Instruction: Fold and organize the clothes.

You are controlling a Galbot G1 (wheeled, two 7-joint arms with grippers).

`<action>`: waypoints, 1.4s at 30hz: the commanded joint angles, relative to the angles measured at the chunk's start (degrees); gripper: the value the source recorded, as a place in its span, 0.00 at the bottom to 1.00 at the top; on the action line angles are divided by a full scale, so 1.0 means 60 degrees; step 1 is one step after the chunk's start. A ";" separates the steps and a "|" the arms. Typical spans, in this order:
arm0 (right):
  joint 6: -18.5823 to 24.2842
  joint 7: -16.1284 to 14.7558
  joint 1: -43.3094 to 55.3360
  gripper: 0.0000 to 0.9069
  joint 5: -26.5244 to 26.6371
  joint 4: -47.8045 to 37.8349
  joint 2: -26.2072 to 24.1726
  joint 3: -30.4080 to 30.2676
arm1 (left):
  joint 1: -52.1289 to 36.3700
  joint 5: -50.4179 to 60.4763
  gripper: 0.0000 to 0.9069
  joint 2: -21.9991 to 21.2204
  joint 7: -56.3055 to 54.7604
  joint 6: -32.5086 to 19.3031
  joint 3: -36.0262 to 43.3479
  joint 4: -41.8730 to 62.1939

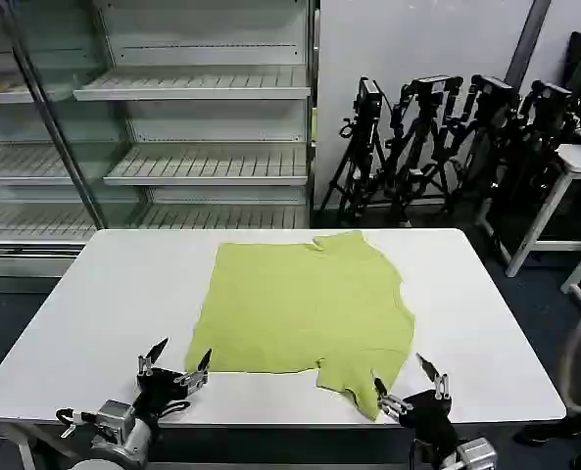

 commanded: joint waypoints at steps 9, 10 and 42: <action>-0.1025 0.0724 -0.0224 1.00 0.0477 0.0146 -0.0132 -0.0525 | -0.0141 -0.1064 1.00 0.0052 -0.0076 0.0797 -0.0159 0.0591; -0.1076 0.0772 -0.0198 1.00 0.0530 0.0123 -0.0125 -0.0536 | -0.0173 -0.1102 1.00 0.0018 -0.0084 0.0798 -0.0154 0.0627; -0.1423 0.1030 0.0365 0.00 0.0829 -0.0022 0.0019 -0.1070 | -0.0318 -0.1429 0.02 -0.0074 0.0051 0.0800 -0.0134 0.0506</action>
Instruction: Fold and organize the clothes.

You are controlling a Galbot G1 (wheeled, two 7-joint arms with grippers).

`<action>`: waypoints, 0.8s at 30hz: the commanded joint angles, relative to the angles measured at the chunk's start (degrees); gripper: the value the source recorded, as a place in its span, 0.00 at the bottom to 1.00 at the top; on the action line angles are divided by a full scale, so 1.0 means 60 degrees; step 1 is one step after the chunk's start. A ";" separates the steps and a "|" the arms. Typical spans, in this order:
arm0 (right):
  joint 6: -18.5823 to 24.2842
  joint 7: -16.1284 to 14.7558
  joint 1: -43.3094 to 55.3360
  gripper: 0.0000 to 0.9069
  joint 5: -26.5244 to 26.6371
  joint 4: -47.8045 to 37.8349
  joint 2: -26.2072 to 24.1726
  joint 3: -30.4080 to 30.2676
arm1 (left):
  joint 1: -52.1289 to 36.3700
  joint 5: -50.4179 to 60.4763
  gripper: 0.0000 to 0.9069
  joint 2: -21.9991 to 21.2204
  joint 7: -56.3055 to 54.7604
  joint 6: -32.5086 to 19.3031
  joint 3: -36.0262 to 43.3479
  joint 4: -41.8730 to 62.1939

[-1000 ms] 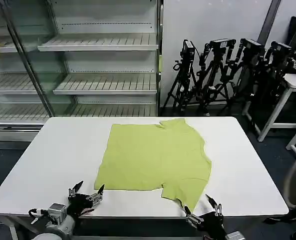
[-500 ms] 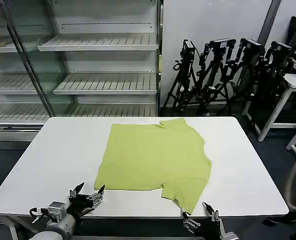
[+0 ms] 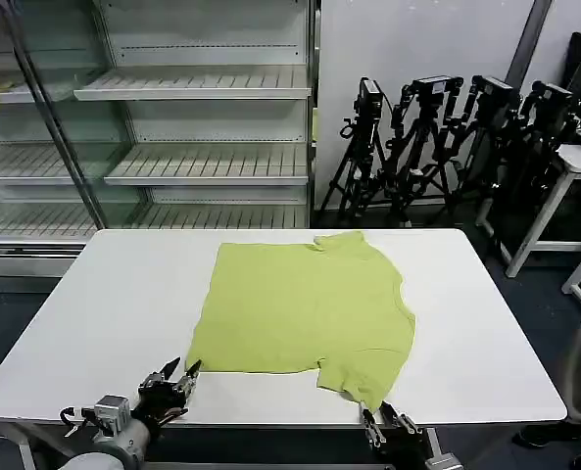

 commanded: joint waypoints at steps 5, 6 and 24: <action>0.0007 0.0031 0.0044 0.00 -0.0038 0.0014 0.0004 -0.0025 | 0.0016 -0.0023 0.02 -0.0005 0.0055 0.0023 0.0006 0.0002; 0.0043 0.0029 0.0061 0.00 -0.0067 0.0013 -0.0007 -0.0028 | 0.0016 -0.0015 0.02 -0.0004 0.0058 0.0022 0.0005 0.0002; 0.0257 -0.0077 0.1200 0.00 -0.0413 0.0308 -0.0145 0.0045 | -0.0869 -0.0872 0.02 0.0242 -0.0084 0.0016 -0.0115 -0.0122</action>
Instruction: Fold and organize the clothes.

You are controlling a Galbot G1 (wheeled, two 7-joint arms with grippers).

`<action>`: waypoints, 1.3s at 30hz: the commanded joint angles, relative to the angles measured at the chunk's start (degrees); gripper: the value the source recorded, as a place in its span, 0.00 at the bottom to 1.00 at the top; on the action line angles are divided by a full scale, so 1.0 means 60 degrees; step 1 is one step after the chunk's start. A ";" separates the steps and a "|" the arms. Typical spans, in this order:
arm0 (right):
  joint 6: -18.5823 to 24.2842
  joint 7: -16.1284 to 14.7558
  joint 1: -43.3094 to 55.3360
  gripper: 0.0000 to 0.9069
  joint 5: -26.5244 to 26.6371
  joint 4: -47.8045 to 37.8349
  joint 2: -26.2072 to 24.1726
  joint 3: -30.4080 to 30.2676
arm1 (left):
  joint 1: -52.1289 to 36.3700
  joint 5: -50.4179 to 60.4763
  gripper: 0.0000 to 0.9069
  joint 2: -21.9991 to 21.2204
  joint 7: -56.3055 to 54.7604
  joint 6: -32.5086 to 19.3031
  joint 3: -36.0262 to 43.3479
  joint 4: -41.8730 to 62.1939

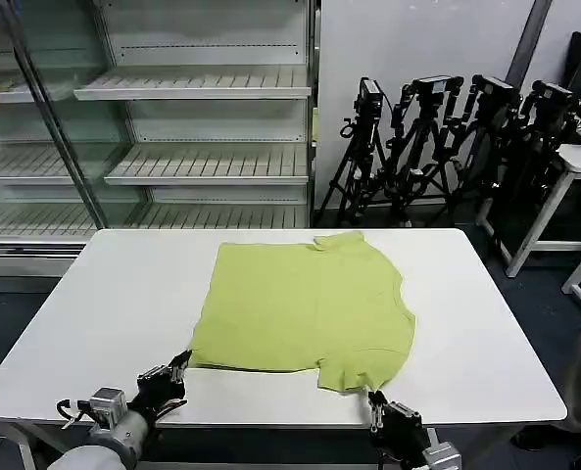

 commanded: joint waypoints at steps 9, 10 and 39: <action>-0.0045 -0.0116 0.1639 0.00 0.0216 -0.0843 0.0022 0.0273 | -0.1369 -0.0702 0.02 0.0124 -0.0093 0.0002 0.0349 0.0517; -0.0048 -0.0146 0.1736 0.00 0.0244 -0.0929 0.0019 0.0296 | -0.1514 -0.0807 0.02 0.0115 -0.0156 0.0002 0.0390 0.0614; -0.0229 -0.0512 0.4470 0.00 0.0513 -0.3263 0.0358 0.0062 | -0.3778 -0.1775 0.02 0.0398 -0.0548 0.0007 0.1269 0.2657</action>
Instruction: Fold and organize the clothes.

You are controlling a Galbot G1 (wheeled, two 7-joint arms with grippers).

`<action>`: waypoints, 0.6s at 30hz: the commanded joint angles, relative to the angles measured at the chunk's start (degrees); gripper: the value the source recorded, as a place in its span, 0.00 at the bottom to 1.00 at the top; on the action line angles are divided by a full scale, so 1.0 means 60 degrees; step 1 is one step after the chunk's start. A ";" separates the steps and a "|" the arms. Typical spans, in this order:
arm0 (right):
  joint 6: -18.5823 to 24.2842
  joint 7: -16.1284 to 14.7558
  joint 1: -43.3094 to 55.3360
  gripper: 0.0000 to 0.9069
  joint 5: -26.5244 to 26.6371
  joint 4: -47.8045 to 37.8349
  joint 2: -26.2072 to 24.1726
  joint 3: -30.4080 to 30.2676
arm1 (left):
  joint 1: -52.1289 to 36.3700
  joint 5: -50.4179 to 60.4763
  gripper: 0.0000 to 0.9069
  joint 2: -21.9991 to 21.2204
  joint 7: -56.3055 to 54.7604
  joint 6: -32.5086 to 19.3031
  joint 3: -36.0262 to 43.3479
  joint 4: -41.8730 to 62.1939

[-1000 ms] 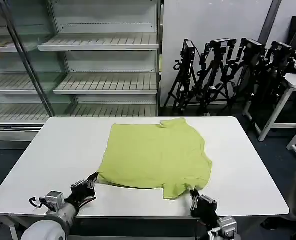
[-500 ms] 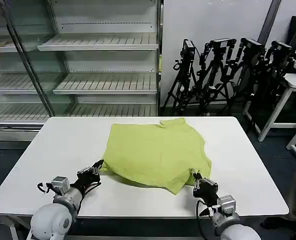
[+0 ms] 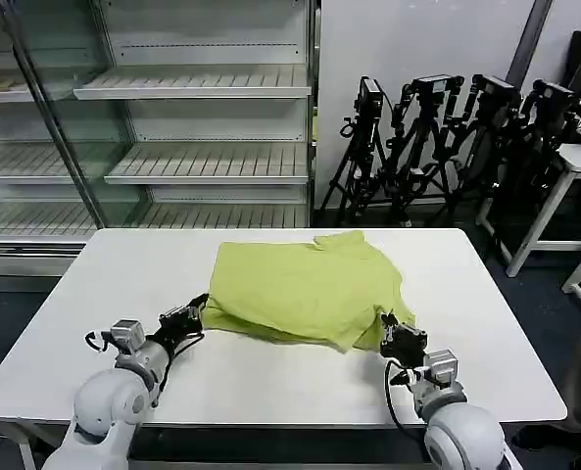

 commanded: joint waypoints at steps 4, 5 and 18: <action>0.0033 -0.0067 0.0694 0.00 -0.0003 -0.0863 0.0009 -0.0050 | -0.0392 -0.0121 0.02 -0.0004 -0.0027 -0.0007 0.0189 0.0531; 0.0035 -0.0082 0.0747 0.00 -0.0031 -0.0958 0.0045 -0.0094 | -0.0412 -0.0115 0.02 -0.0030 -0.0025 -0.0009 0.0192 0.0569; 0.0133 -0.0164 0.1288 0.00 -0.0227 -0.1663 0.0278 -0.0261 | -0.0516 -0.0122 0.01 -0.0067 0.0005 -0.0031 0.0142 0.0826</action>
